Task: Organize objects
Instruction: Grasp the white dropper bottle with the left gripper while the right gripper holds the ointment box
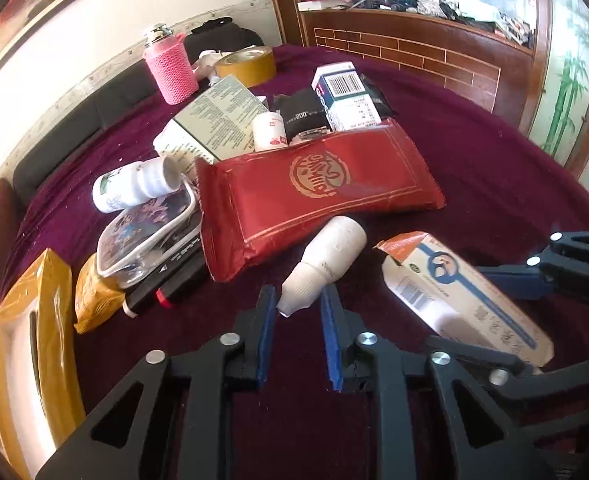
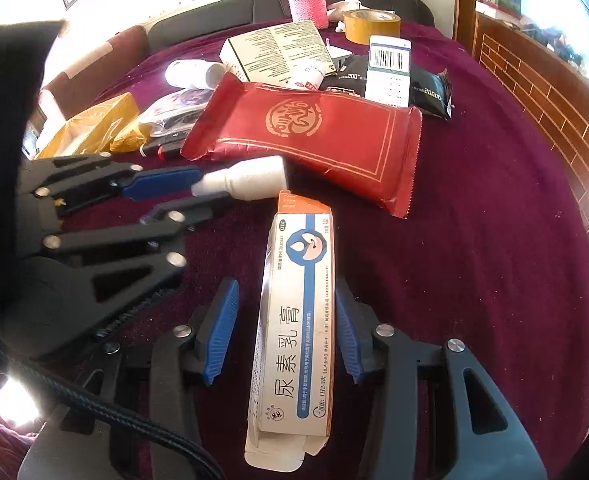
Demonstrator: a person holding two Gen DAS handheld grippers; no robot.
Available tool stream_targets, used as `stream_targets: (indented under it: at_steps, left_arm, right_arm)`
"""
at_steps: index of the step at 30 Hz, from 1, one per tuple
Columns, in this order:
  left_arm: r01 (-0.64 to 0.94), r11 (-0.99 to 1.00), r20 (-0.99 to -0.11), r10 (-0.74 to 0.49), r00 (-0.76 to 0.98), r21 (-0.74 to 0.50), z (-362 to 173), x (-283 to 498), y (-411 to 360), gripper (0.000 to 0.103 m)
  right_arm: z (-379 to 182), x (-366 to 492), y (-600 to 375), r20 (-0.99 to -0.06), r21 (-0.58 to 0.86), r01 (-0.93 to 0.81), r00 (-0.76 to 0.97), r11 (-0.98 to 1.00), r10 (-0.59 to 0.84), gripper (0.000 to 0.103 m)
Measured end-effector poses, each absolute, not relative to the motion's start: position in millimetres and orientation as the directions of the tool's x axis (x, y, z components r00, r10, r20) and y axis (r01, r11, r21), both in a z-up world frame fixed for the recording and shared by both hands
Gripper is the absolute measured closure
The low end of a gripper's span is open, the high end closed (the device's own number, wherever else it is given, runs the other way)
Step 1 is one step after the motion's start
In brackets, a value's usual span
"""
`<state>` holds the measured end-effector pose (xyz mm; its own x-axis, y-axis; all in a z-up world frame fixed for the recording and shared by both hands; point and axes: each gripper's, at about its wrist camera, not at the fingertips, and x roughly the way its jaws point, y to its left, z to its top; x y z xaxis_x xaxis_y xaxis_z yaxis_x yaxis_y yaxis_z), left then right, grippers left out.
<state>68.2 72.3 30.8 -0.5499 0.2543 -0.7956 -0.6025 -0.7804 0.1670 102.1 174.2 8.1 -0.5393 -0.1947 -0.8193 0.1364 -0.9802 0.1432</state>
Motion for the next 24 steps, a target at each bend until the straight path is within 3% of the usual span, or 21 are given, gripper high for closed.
stream_targets:
  at_steps: [4,8,11,16,19,20,24]
  left_arm:
    - [-0.582,-0.794,-0.775,0.255,-0.579,0.174,38.9,75.0,66.4,0.088]
    - [-0.569,-0.809,-0.762,0.274,-0.587,0.148,47.6,78.7,54.2,0.091]
    - [-0.563,-0.816,-0.752,0.288,-0.593,0.132,54.0,84.0,45.6,0.103]
    - [-0.547,-0.832,-0.74,0.309,-0.597,0.094,63.7,88.6,25.7,0.103]
    - [-0.554,-0.832,-0.756,0.368,-0.541,-0.009,62.1,78.5,3.8,0.101]
    - [-0.55,-0.835,-0.763,0.366,-0.533,-0.017,59.2,74.9,0.8,0.097]
    - [-0.546,-0.838,-0.764,0.369,-0.529,-0.026,50.3,66.9,4.3,0.058]
  right_arm:
    - [8.9,105.7,172.6,-0.82,0.096,0.128,-0.552,-0.987,-0.151,0.079]
    - [11.1,110.8,177.1,-0.816,0.151,0.12,-0.544,-0.981,-0.193,0.08]
    - [14.5,115.0,177.4,-0.813,0.171,0.111,-0.546,-0.979,-0.204,0.08]
    - [24.2,120.3,171.2,-0.806,0.164,0.111,-0.558,-0.98,-0.198,0.08]
    - [26.6,120.1,170.3,-0.806,0.169,0.1,-0.558,-0.98,-0.196,0.08]
    - [26.8,120.2,172.5,-0.806,0.179,0.091,-0.557,-0.98,-0.199,0.08]
    - [24.7,121.9,178.1,-0.801,0.206,0.073,-0.56,-0.976,-0.211,0.08]
